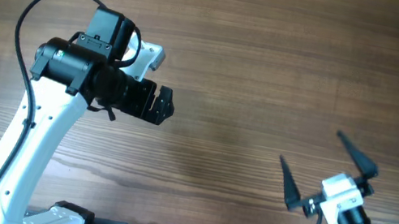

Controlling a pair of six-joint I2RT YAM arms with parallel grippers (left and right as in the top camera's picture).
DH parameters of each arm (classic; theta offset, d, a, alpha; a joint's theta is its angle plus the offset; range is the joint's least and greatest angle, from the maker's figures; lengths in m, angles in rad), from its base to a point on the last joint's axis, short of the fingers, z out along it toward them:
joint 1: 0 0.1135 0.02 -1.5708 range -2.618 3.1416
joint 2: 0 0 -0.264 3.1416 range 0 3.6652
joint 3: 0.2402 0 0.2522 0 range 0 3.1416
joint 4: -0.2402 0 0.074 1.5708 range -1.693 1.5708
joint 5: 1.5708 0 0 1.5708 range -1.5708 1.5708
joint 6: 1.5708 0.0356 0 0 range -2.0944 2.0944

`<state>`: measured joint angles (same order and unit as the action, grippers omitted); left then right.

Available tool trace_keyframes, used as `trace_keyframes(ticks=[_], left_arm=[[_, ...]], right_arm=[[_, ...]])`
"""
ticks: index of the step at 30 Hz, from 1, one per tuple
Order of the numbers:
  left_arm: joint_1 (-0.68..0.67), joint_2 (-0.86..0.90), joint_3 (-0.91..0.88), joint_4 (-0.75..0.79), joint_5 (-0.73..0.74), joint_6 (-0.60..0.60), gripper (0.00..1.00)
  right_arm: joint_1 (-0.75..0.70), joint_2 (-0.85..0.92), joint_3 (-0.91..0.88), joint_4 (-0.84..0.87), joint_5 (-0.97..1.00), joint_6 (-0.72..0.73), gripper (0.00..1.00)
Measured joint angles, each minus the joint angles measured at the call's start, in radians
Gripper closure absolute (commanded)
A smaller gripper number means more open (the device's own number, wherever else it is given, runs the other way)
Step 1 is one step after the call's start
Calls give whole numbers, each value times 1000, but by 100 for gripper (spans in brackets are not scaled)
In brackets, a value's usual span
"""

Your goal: Untangle cables

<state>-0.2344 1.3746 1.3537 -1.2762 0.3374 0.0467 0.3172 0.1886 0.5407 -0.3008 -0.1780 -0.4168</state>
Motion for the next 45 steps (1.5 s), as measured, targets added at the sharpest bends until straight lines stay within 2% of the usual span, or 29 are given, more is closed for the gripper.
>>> trace_keyframes(ticks=[1,5,7,11,14,21,37,45], left_arm=[[0,0,0,0,0,0,0],[0,0,0,0,0,0,0],[0,0,0,0,0,0,0],[0,0,0,0,0,0,0],[0,0,0,-1,0,0,0],[0,0,0,-1,0,0,0],[0,0,0,0,0,0,0],[0,0,0,0,0,0,0]], right_arm=[[0,-4,-51,102,61,-1,0],[0,-6,-155,325,192,1,0],[0,-7,-210,448,246,50,0],[0,-11,-322,604,337,201,0],[0,-11,-409,657,360,258,0],[0,-11,-490,632,350,294,0],[0,-13,-499,246,270,378,0],[0,-12,-500,233,200,414,0]])
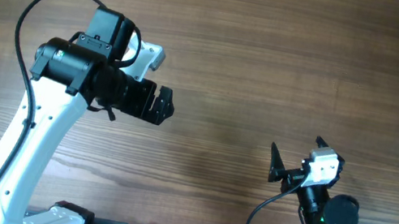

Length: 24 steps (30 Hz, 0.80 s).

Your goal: Untangle cables

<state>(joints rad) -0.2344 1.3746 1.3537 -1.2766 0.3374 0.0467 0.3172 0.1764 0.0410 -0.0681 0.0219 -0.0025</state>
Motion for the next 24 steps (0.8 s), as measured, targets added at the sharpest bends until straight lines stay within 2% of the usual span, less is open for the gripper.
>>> trace_keyframes(ticks=[12,16,20,24], left_arm=[[0,0,0,20,0,0,0],[0,0,0,27,0,0,0],[0,0,0,50,0,0,0],[0,0,0,107,0,0,0]], right_arm=[[-3,0,0,0,-4,3,0],[-83,-37,0,-1,-12,3,0],[-175,-148,0,8,-15,3,0],[-219,-156,0,-7,-15,3,0]])
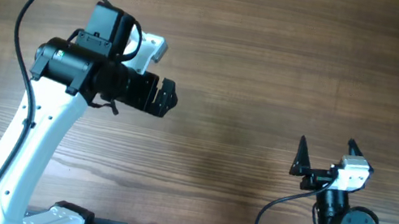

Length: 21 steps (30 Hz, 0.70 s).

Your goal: Untangle cables

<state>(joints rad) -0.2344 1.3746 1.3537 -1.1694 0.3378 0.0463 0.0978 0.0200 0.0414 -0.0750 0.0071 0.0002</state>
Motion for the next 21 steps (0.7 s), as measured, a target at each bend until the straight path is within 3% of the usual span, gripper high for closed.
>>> trace_keyframes(ticks=[4,9,14,18,21], left_arm=[[0,0,-9,114,0,-4,0],[-36,-4,-147,388,-3,-71,0],[-157,2,-370,654,-11,-277,0],[-234,3,-388,794,-11,-384,0],[-274,3,-388,805,-11,-413,0]], right_arm=[[-2,-1,0,0,0,0,0],[-2,-2,0,0,0,0,0],[-2,-5,0,0,0,0,0],[-2,-5,0,0,0,0,0],[-2,-5,0,0,0,0,0]])
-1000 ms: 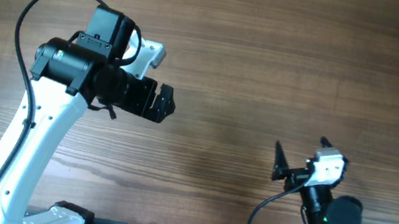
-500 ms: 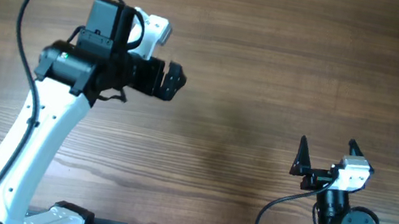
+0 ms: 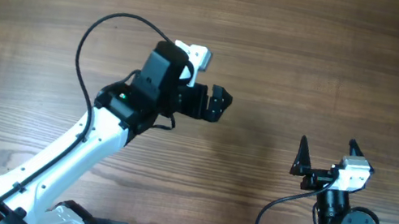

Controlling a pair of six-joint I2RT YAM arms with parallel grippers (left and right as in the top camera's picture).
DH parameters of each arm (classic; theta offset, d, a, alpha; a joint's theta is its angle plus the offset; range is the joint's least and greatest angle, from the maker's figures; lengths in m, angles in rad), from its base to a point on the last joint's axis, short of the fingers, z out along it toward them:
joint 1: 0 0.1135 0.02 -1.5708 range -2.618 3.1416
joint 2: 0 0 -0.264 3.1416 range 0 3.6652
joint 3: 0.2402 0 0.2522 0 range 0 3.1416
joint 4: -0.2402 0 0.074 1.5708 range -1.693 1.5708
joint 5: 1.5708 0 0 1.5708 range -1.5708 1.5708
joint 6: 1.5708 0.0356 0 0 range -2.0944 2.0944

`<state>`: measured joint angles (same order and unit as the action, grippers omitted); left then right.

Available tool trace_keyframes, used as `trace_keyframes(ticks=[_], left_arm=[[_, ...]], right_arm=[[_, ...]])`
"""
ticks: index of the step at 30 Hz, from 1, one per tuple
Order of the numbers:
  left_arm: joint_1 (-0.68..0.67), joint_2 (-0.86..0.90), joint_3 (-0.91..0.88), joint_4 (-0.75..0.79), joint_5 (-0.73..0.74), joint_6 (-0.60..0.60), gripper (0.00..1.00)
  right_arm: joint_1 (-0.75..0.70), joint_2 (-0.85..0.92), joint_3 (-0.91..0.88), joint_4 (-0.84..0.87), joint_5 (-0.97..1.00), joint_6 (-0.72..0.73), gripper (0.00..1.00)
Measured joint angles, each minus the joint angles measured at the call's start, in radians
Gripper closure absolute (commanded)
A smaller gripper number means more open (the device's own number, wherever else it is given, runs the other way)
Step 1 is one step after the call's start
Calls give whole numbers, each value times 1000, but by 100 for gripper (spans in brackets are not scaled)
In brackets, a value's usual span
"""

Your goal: Untangle cables

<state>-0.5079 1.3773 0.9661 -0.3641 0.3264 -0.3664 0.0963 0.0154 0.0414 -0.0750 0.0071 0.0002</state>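
Note:
A tangle of thin black cables lies at the table's right edge, partly cut off by the frame. My right gripper (image 3: 326, 153) stands open near the front right, fingers pointing away from the base, well left of the cables and holding nothing. My left gripper (image 3: 220, 103) hovers over the middle of the table, pointing right, far from the cables. Its fingers overlap from above, so their state does not show.
The wooden table (image 3: 293, 46) spreads across the whole view. The left arm's white link (image 3: 67, 163) crosses the front left diagonally. A black rail with the arm bases runs along the front edge.
My left arm has swung to the right, carrying its gripper from the left part of the table to the middle. The right arm and the cables have not moved.
The left gripper held still at the left of the table while the open right gripper stood tilted at the front right, then further left, then upright at its present spot. The left gripper now hangs over the middle. The cables stayed at the right edge.

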Motion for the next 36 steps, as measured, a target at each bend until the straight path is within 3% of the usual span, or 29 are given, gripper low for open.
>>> trace_keyframes(ticks=[5,17,21,30,36], left_arm=[[-11,0,0,-28,-35,-18,0],[-56,2,-1,237,-98,31,0],[-71,-18,-34,394,-102,32,0],[-22,-407,-354,565,-175,32,0],[202,-781,-664,708,-180,-7,0]], right_arm=[[0,0,0,0,0,0,0],[0,0,0,0,0,0,0],[0,0,0,0,0,0,0],[0,0,0,0,0,0,0],[-2,0,0,0,0,0,0]])
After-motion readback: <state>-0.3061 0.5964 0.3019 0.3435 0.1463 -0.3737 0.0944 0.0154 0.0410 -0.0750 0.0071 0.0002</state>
